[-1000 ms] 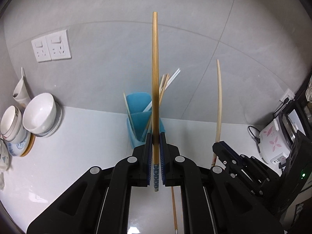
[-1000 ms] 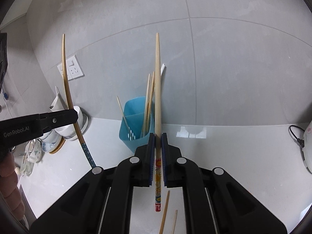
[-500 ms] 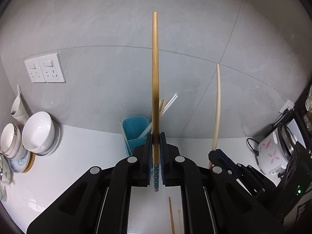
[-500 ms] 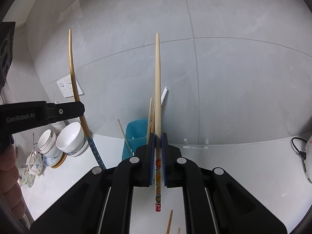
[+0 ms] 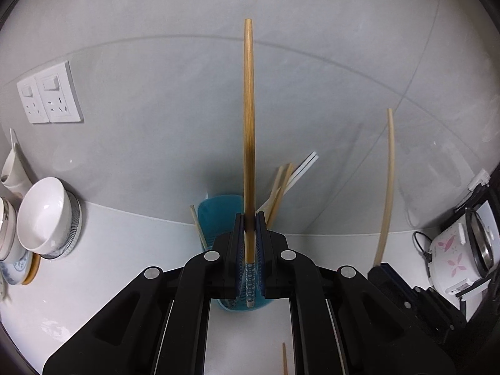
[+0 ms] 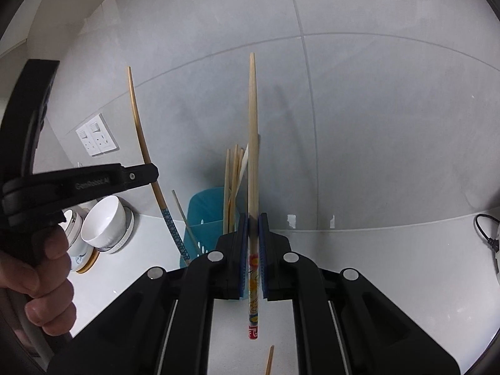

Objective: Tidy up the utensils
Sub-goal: 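Lower the blue-dotted chopstick into the holder and open the left tool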

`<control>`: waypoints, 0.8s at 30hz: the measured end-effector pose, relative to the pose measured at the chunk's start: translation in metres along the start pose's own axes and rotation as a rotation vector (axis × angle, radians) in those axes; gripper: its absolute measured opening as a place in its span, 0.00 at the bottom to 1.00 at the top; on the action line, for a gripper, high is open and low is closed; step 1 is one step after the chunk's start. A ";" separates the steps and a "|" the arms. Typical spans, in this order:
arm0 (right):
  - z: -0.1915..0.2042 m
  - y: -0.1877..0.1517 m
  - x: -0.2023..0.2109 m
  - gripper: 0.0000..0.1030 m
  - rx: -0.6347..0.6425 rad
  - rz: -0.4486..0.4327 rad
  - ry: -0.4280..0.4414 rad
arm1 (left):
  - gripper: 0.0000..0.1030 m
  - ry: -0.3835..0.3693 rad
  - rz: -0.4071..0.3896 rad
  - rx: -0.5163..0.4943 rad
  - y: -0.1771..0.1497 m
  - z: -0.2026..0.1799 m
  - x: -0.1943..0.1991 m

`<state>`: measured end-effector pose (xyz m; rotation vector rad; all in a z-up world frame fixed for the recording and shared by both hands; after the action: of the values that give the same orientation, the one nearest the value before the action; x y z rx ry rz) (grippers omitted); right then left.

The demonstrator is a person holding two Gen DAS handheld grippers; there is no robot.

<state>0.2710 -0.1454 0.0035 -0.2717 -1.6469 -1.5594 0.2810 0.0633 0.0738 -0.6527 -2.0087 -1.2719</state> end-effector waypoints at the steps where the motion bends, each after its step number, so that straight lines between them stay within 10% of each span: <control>1: -0.001 -0.001 -0.002 0.06 -0.002 0.004 0.002 | 0.06 -0.006 0.006 0.003 -0.001 0.002 -0.006; 20: -0.003 -0.005 -0.014 0.06 -0.011 0.032 0.005 | 0.09 0.037 0.031 -0.061 -0.026 0.004 -0.041; 24: -0.003 -0.001 -0.017 0.06 -0.004 0.029 0.008 | 0.29 0.041 0.023 -0.047 -0.028 0.012 -0.030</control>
<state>0.2818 -0.1418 -0.0090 -0.2902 -1.6277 -1.5400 0.2776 0.0615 0.0309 -0.6644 -1.9380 -1.3125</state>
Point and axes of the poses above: each gripper's, at about its wrist camera, not at the fingertips, and x roughly against the way its jaws point, z to its left, y to its top, the point moved 1 cm from there along -x, roughly the way its jaws point, and after that the axes turned 14 degrees about x, right-handed, at the moved point
